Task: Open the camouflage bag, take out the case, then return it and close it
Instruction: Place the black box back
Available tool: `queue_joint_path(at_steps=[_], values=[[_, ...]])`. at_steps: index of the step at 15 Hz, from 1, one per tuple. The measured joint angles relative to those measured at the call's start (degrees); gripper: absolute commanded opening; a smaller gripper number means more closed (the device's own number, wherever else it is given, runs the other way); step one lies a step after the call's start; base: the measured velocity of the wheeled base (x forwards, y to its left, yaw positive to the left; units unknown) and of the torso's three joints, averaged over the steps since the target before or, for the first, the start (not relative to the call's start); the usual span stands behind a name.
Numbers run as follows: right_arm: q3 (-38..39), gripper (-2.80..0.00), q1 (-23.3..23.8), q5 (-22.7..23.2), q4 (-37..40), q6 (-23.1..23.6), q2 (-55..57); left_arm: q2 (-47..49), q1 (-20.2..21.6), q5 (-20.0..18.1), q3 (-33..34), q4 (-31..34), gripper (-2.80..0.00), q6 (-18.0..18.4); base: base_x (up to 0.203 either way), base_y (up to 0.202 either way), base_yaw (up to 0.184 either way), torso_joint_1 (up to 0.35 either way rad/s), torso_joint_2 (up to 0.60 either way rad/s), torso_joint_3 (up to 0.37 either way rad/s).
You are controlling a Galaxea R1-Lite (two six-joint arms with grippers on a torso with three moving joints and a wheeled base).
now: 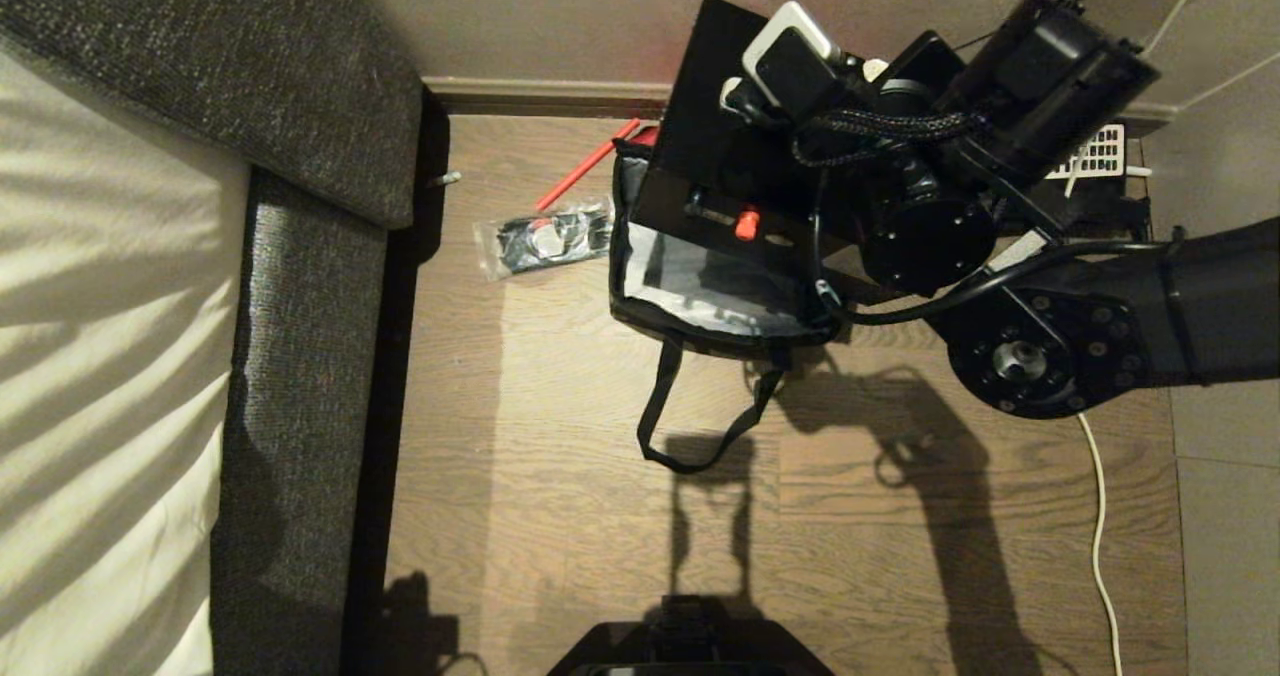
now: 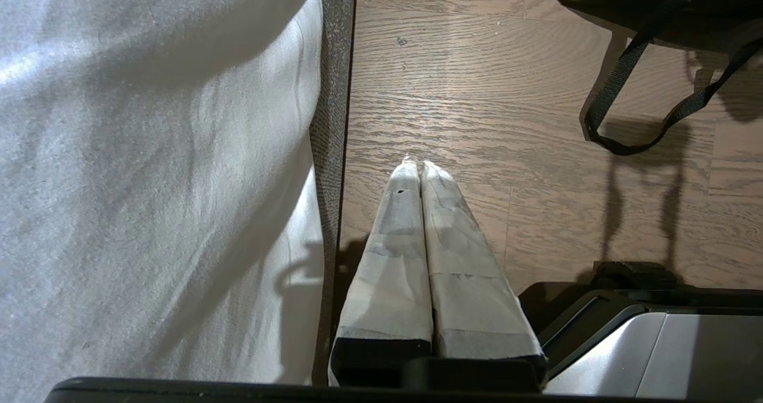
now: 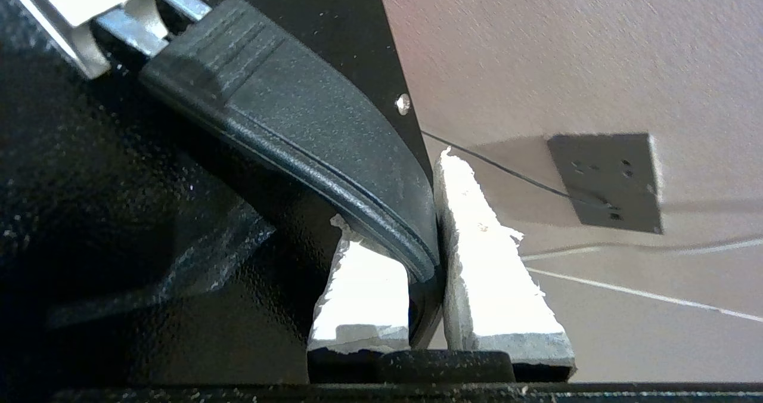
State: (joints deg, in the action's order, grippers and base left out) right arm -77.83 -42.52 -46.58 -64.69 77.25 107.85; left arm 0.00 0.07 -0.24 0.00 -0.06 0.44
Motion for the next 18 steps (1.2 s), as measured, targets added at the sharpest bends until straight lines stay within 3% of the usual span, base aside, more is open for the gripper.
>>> queue_joint_path(at_steps=[10,18], values=[[-3.8,-2.8,-2.5,0.4,-1.4,-0.5,6.9,0.0,0.0,0.0,0.0,0.0,-2.8,0.0,0.0,0.0,0.0,0.0,0.0,0.0],[0.5,-2.8,-1.0,2.0,-3.3,-2.2,8.7,0.0,0.0,0.0,0.0,0.0,-2.8,0.0,0.0,0.0,0.0,0.0,0.0,0.0]])
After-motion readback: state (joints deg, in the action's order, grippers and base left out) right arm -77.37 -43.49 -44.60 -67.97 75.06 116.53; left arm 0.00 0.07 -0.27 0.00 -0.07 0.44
